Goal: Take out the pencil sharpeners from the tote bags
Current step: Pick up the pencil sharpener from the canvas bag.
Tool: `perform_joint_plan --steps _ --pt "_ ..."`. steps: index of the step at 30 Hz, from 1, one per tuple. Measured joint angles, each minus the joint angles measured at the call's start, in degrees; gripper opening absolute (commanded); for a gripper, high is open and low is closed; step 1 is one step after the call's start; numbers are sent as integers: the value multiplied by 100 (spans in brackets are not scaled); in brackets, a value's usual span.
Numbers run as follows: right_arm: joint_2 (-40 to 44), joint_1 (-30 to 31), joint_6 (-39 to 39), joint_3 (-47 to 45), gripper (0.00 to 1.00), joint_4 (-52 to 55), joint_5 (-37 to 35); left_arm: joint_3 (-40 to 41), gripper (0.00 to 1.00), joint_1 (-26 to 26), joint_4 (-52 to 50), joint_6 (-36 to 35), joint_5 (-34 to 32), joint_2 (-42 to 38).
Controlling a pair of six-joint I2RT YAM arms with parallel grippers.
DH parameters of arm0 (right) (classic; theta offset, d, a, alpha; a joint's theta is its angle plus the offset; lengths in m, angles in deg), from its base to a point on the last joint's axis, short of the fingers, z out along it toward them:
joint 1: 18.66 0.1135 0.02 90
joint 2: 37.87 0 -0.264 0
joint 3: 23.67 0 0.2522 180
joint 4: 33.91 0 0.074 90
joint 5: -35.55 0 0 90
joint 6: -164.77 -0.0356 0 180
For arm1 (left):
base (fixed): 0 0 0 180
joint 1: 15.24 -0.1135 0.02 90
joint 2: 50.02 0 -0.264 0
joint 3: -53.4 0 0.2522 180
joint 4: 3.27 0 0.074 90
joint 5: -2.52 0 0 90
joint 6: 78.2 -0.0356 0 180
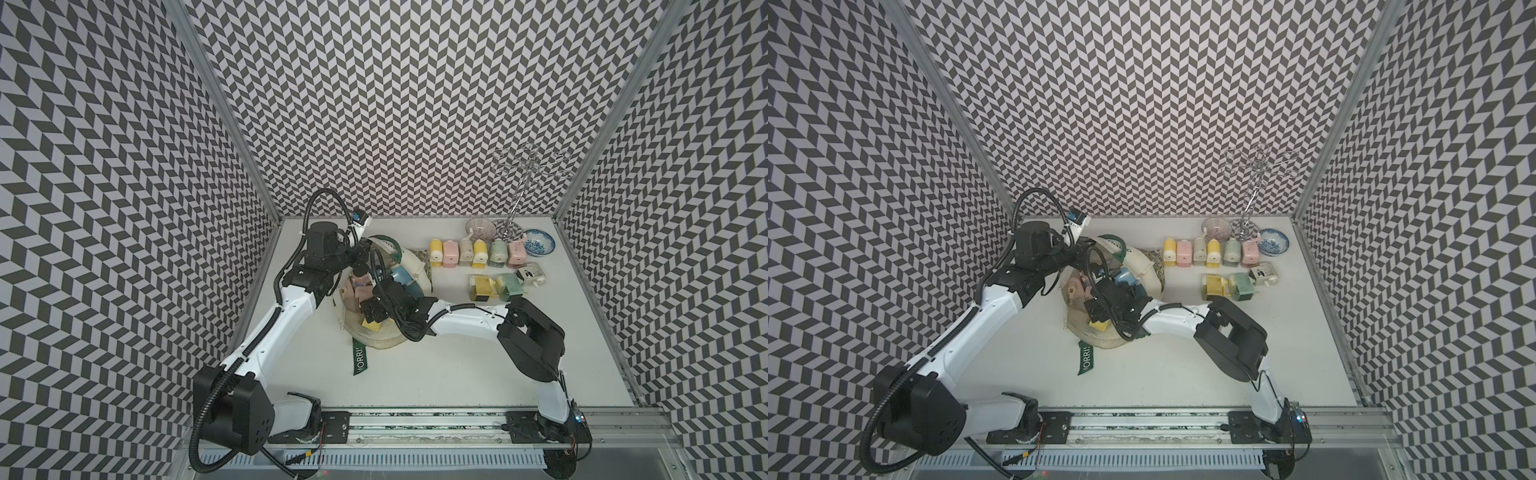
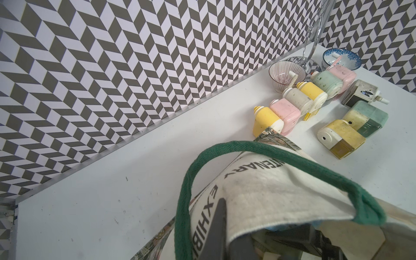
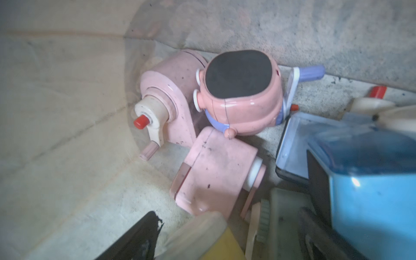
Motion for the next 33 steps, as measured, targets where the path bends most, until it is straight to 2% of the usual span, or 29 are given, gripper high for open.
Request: perform_joint_plan --steps 7,13,19,26,33 --pt "581 -236 352 -468 93 -50 1421 0 0 -15 2 0 0 0" --pt "592 -411 857 -389 92 127 2433 0 0 -15 2 0 0 0" --pt "387 -428 1244 -339 91 175 2719 0 0 -15 2 0 0 0" --pt "101 -468 1604 -151 76 354 3025 0 0 -15 4 -2 0 0" --pt "101 -481 1786 -166 72 444 3364 0 0 -15 4 0 0 0"
